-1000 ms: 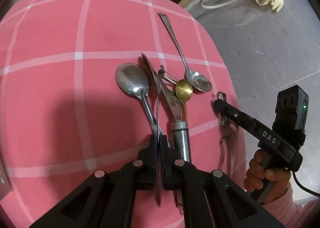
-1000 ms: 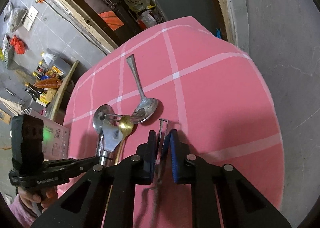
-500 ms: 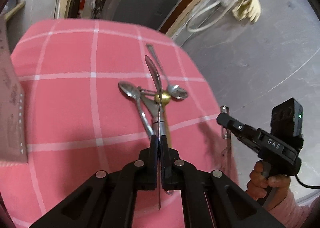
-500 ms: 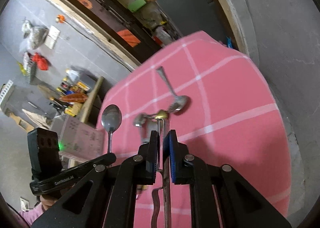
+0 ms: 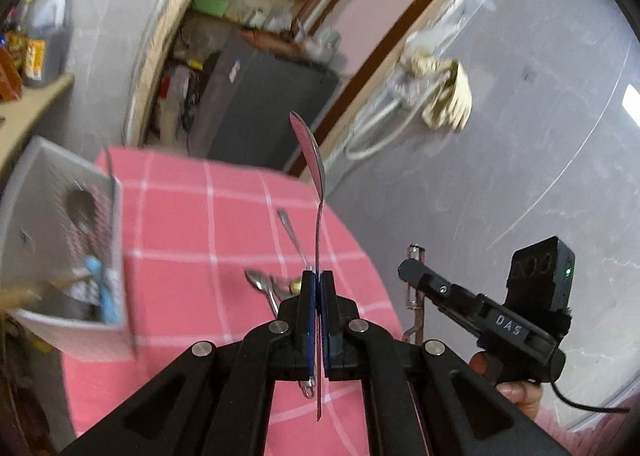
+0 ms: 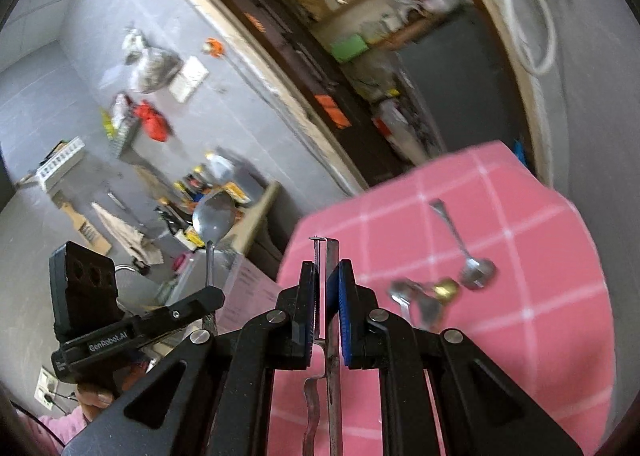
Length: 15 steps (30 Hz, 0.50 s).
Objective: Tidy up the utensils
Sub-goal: 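Lift the spoon with the left tool while the right tool drops the peeler into the holder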
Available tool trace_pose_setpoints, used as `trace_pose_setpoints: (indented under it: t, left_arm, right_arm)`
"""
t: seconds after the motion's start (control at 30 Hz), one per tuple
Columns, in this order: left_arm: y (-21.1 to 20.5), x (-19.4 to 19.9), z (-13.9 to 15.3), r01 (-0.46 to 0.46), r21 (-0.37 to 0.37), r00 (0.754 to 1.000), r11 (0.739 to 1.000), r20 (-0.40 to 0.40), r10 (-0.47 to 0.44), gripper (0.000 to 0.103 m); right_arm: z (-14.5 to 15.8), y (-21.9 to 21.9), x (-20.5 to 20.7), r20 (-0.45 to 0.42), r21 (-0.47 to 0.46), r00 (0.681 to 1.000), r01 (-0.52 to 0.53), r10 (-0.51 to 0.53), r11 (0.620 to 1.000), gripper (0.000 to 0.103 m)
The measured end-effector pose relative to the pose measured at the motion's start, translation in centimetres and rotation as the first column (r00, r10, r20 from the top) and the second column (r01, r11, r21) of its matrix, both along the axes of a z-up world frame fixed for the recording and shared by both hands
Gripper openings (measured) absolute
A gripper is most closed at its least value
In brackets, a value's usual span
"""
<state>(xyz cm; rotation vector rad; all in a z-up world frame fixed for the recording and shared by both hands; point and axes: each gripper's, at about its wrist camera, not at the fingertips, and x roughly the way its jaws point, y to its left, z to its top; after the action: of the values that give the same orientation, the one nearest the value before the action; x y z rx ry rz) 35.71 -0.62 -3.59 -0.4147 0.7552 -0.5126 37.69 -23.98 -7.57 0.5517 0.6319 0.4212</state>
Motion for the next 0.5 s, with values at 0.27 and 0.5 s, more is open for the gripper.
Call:
trace_pose_setpoints:
  t: [0.27, 0.5]
  left_arm:
    - [5.7, -0.6, 5.1, -0.092, -0.009, 0.991, 0.996, 0.101, 0.093, 0.003]
    - [10.1, -0.1, 6.5, -0.187, -0.072, 0.957, 0.980, 0.211, 0.198, 0.003]
  right_arm:
    - [5.6, 6.2, 2.2, 0.154, 0.029, 0.985, -0.084, 0.078, 0.996, 0.010]
    - [7.6, 10.8, 3.3, 0.291, 0.085, 0.954, -0.104, 0.075, 0.991, 0.010]
